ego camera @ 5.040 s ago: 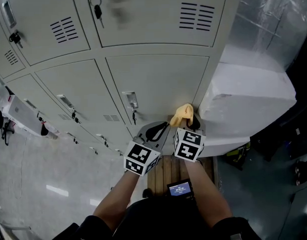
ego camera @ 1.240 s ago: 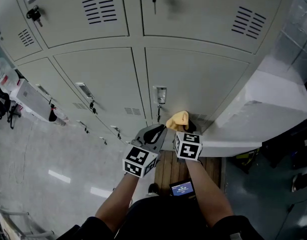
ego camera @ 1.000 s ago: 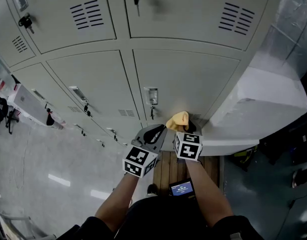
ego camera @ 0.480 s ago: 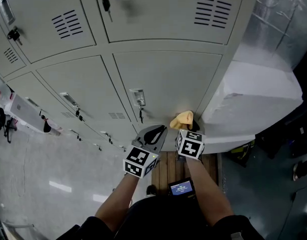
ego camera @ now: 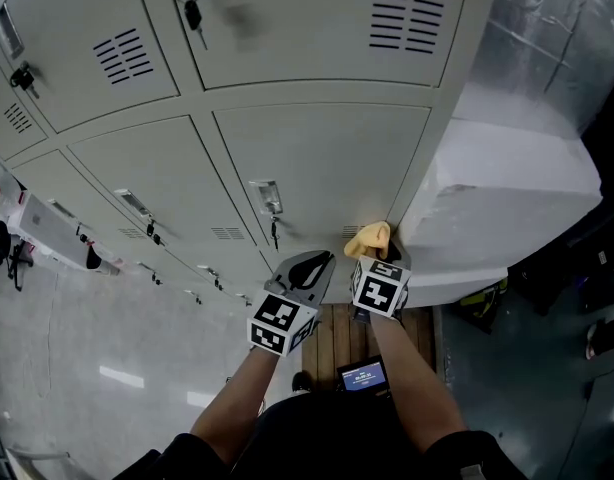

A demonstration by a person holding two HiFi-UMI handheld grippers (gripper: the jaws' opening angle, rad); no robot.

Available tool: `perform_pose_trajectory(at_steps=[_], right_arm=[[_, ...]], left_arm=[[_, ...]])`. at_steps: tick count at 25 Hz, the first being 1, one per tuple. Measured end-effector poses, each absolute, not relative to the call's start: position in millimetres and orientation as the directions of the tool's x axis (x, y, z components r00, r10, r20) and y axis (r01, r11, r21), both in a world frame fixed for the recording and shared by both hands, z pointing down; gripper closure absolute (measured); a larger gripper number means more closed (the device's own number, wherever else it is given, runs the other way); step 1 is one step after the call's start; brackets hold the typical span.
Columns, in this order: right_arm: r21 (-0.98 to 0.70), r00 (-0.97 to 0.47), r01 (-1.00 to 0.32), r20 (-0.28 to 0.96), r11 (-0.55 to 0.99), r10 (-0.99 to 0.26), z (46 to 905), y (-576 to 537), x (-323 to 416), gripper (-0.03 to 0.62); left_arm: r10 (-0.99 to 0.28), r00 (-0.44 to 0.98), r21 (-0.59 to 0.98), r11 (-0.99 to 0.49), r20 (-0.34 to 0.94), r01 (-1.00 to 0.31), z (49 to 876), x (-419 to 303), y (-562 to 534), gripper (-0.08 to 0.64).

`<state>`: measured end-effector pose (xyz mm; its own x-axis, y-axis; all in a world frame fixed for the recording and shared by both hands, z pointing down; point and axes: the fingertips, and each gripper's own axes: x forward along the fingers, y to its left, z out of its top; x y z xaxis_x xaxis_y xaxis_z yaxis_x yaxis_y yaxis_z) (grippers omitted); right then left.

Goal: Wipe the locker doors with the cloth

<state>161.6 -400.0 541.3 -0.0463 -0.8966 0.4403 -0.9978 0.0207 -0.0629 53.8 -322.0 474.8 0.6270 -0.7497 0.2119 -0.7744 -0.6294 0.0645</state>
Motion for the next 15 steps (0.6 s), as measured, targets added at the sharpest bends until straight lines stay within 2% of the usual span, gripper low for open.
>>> perform_pose_trajectory(at_steps=[15], right_arm=[[-0.12,-0.12,-0.99,0.444,0.073,-0.888,540,-393,153,0.522]], left_arm=[[-0.767,0.606,0.07,-0.606,0.212,-0.792,474,41,-315,0.522]])
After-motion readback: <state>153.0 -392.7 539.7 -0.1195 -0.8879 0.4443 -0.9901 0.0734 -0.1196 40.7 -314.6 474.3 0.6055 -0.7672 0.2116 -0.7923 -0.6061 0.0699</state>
